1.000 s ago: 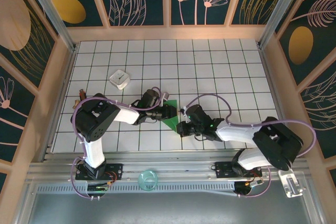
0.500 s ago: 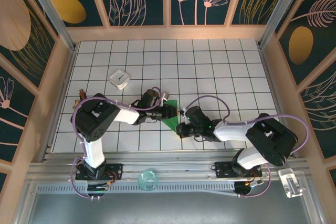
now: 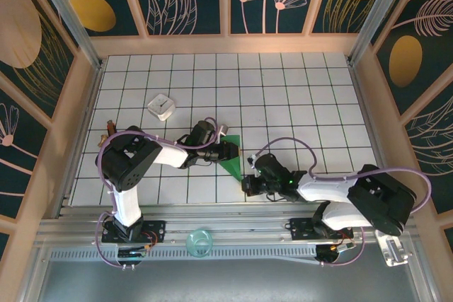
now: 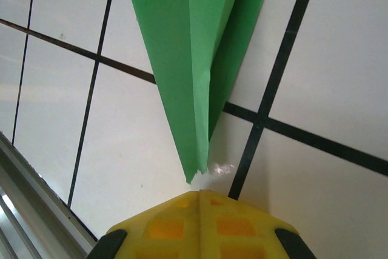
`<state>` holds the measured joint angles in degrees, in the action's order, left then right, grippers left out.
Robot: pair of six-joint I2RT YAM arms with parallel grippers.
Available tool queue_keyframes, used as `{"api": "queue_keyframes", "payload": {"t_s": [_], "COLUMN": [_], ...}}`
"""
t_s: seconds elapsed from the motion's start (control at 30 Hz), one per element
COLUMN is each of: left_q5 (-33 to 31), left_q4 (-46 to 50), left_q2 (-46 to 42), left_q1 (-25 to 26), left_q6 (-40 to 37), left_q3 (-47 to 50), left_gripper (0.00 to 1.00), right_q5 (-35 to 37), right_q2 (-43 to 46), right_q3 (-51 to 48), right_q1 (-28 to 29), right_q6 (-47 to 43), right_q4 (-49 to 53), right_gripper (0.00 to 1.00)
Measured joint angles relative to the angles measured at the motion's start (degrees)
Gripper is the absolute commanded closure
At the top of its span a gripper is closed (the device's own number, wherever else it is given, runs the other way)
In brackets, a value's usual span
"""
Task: Fold a paper plane with a square sheet of paper (pick it up from the middle)
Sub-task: Perform the fourth fold on the wing at the bottom-center of the table.
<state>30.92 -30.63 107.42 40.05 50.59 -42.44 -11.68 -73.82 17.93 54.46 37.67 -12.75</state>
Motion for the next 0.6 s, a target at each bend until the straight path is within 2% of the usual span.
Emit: {"api": "queue_keyframes", "payload": {"t_s": [0.17,0.37,0.6], "left_q5": [0.0,0.02,0.02], "left_q4": [0.0,0.0,0.0], "left_q2": [0.0,0.0,0.0], "left_q1": [0.0,0.0,0.0], "left_q6": [0.0,0.0,0.0], "left_q3": [0.0,0.0,0.0], "left_gripper": [0.68,0.68,0.68], "right_q5": [0.09,-0.44,-2.08], "right_q2": [2.78,4.39,-2.78], "right_q3": [0.11,3.32,6.99], "right_q1": [-0.48,-4.55,-4.98], "right_q6": [-0.52,-2.27,-3.74], "right_q4": [3.85,4.76,1.05], "right_gripper": [0.99,0.99,1.0]}}
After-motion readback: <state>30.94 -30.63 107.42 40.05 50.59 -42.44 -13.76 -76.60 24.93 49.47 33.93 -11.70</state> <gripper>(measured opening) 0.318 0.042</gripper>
